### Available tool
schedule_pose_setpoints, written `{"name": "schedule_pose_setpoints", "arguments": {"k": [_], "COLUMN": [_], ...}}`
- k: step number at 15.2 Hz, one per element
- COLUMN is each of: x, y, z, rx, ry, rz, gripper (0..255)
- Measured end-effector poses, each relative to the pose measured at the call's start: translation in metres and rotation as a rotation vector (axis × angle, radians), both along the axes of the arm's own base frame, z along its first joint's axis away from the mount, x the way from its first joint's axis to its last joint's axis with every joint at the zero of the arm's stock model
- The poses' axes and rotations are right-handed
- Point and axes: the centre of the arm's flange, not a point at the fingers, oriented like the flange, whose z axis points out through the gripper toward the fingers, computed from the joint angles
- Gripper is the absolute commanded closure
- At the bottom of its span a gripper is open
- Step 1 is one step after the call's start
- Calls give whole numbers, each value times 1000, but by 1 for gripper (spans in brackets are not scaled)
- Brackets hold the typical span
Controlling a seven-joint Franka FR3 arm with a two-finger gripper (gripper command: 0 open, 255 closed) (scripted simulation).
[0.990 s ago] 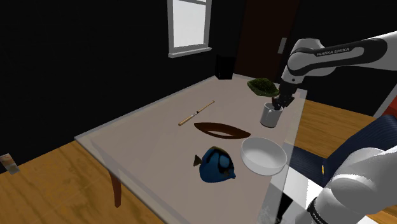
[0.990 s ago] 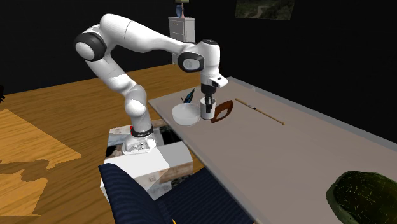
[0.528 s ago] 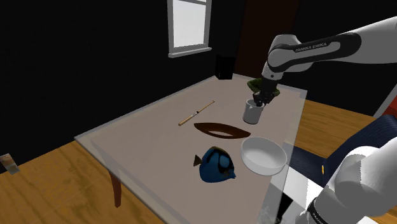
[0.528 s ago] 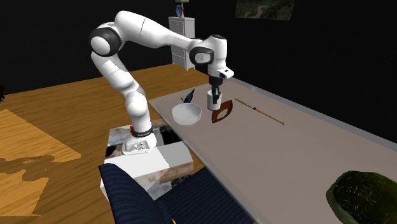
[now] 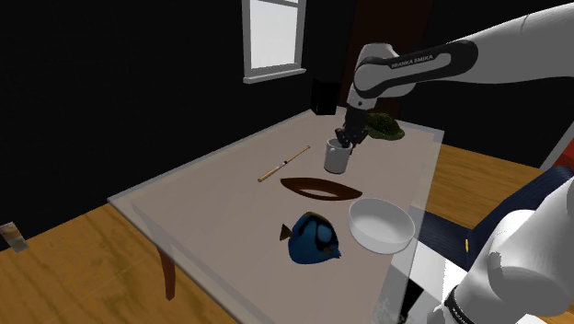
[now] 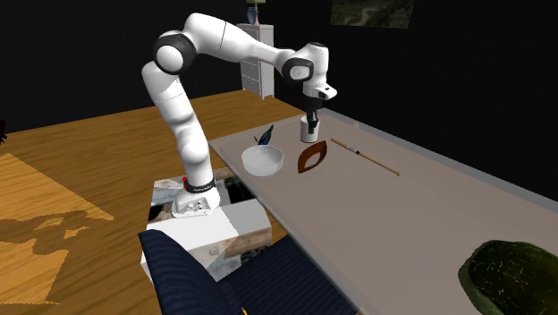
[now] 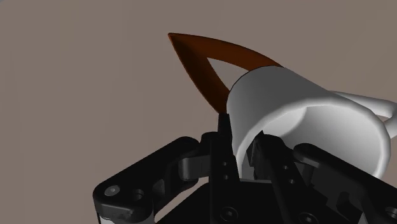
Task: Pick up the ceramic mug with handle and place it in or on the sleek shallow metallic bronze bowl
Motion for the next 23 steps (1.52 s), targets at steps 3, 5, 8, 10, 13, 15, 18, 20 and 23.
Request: {"name": "schedule_pose_setpoints", "arguments": {"k": [3, 5, 8, 10, 13, 15, 18, 20, 23], "x": [31, 37, 39, 39, 39, 39, 38, 39, 38], "y": [22, 30, 32, 33, 33, 33, 32, 32, 33], "z": [1, -3, -18, -28, -43, -54, -70, -80, -88], "rx": [0, 1, 1, 1, 1, 1, 1, 1, 1], "ry": [0, 0, 1, 1, 1, 1, 1, 1, 1], "rz": [0, 0, -1, -1, -1, -1, -1, -1, -1], "gripper": [255, 255, 255, 255, 255, 255, 255, 255, 255]}}
